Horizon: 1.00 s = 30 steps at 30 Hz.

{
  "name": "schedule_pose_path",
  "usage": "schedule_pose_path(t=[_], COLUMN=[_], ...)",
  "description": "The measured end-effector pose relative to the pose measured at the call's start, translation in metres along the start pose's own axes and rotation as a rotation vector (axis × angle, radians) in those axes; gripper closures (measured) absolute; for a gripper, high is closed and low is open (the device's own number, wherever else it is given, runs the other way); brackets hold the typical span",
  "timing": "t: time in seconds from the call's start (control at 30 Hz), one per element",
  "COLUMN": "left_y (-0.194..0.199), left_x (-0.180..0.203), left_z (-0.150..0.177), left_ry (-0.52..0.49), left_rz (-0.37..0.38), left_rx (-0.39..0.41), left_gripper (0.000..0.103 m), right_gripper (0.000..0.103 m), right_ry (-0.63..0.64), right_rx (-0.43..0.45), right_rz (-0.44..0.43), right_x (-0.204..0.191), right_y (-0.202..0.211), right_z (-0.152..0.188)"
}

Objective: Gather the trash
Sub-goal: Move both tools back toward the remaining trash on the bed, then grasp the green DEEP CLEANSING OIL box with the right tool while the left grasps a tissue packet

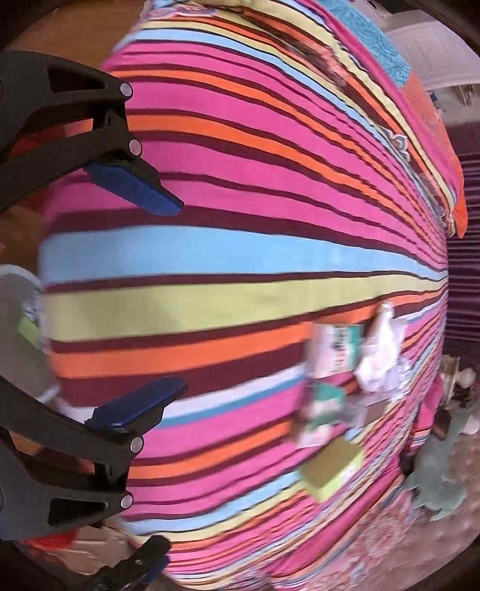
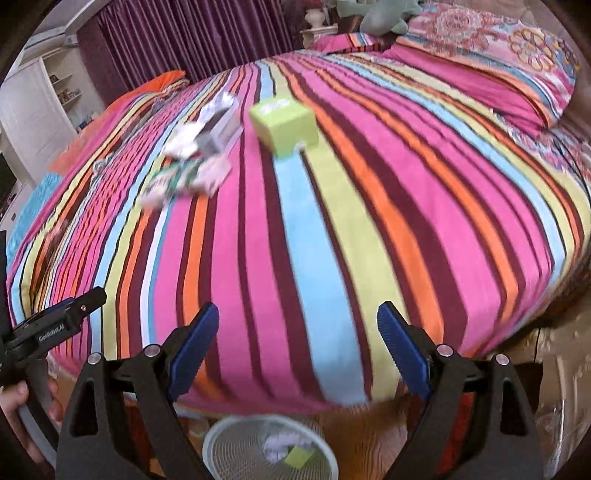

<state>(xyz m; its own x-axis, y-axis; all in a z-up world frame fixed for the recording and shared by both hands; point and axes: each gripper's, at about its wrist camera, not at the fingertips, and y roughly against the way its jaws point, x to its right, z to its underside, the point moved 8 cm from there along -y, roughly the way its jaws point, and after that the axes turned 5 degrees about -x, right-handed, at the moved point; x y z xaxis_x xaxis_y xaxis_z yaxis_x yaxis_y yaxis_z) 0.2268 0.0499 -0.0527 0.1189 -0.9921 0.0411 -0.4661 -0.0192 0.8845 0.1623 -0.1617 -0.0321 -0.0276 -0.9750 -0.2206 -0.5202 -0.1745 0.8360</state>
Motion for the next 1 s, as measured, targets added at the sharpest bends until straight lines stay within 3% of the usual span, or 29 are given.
schedule_pose_path(t=[0.2,0.37,1.0], left_y=[-0.025,-0.054,-0.107], left_x=[0.021,0.031,0.042], left_z=[-0.057,-0.084,-0.135], left_ry=[-0.008,-0.043,-0.060], left_rz=[0.036,0.033,0.014], left_rx=[0.029,0.011,-0.031], left_gripper=[0.016,0.016,0.016], right_gripper=[0.020,0.020,0.020], right_ry=[0.019,0.073,0.224], right_rx=[0.040,0.051,-0.004], right_rz=[0.018,0.026,0.069], right_x=[0.004,0.004,-0.017], right_y=[-0.018,-0.040,-0.112], right_z=[-0.050,-0.083,-0.156])
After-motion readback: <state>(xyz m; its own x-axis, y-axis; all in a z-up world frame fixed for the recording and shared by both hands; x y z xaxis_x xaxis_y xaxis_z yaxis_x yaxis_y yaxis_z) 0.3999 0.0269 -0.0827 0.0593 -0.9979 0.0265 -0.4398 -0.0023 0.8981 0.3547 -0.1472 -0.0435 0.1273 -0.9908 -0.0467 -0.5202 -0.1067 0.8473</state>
